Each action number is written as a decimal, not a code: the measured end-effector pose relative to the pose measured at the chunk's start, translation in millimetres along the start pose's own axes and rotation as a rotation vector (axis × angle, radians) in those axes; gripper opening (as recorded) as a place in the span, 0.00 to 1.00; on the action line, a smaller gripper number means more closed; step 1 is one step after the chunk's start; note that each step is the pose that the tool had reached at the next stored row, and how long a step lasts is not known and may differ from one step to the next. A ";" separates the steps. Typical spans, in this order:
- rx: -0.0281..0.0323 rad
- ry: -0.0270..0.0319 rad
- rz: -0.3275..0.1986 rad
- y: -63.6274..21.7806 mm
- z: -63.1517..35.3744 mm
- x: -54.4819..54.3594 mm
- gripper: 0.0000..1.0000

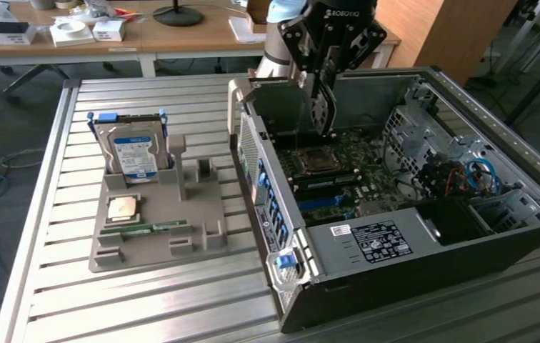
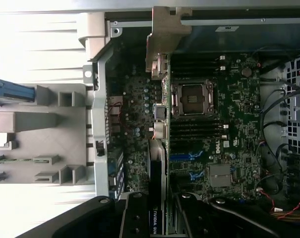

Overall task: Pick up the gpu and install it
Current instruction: 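Pick up the gpu and move the gpu toward the slot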

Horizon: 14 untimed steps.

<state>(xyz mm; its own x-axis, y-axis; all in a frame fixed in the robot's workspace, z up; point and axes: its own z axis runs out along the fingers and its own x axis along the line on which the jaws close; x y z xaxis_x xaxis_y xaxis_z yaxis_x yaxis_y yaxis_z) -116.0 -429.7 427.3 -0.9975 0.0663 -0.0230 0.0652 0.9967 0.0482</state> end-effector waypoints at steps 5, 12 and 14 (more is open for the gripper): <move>0.0000 -0.0001 0.000 0.6 0.2 -6.8 0.26; -0.0001 0.0000 0.000 1.6 0.5 -18.2 0.26; -0.0001 0.0000 0.000 1.9 0.6 -21.6 0.26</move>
<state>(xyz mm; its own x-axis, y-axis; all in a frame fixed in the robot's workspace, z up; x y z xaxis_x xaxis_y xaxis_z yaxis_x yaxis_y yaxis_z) -94.3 -429.2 427.2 -0.9975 0.0663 -0.0230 0.0651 0.9967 0.0482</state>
